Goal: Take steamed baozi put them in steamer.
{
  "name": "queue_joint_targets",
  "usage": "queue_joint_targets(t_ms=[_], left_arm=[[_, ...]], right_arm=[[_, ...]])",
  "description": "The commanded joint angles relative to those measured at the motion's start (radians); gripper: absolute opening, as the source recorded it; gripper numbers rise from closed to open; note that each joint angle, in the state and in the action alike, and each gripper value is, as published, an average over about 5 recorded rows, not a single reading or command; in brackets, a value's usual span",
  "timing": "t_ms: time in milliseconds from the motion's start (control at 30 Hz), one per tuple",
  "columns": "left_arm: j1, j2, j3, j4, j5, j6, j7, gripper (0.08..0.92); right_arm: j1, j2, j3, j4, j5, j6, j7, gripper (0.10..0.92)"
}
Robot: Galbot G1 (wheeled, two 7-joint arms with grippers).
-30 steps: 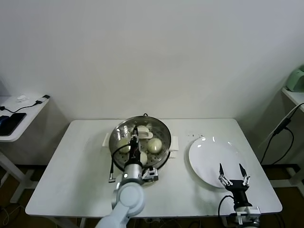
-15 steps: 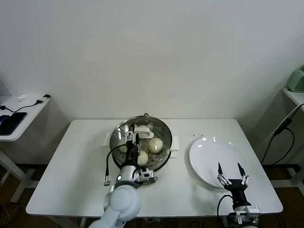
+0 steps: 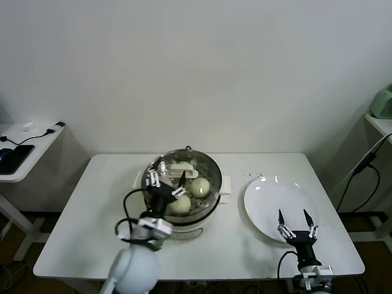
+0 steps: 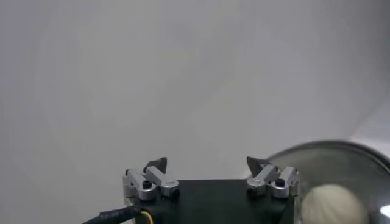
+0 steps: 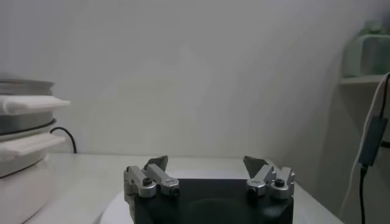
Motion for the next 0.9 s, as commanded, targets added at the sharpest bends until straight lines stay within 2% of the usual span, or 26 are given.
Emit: queue_joint_targets(t_ms=[33, 167, 433, 633, 900], left_arm=[[0.240, 0.021, -0.391, -0.002, -0.741, -0.341, -0.147, 0.823], [0.306, 0.042, -0.438, 0.043, -0.796, -0.401, -0.170, 0.823], [0.348, 0.037, -0.495, 0.097, -0.806, -0.465, -0.163, 0.823], [0.360, 0.042, -0.480, 0.185, -0.766, -0.527, -0.126, 0.823], [0.365, 0.038, -0.436, 0.223, -0.711, -0.562, -0.098, 0.823]], right_arm=[[-0.002, -0.008, -0.002, 0.008, 0.032, 0.037, -0.014, 0.823], [0.001, -0.013, -0.005, 0.006, 0.048, 0.034, -0.018, 0.823], [0.019, -0.007, -0.004, -0.024, 0.068, 0.018, -0.023, 0.823], [0.026, -0.003, -0.013, -0.030, 0.060, 0.006, -0.022, 0.823], [0.025, -0.005, -0.018, -0.031, 0.053, -0.008, -0.023, 0.823]])
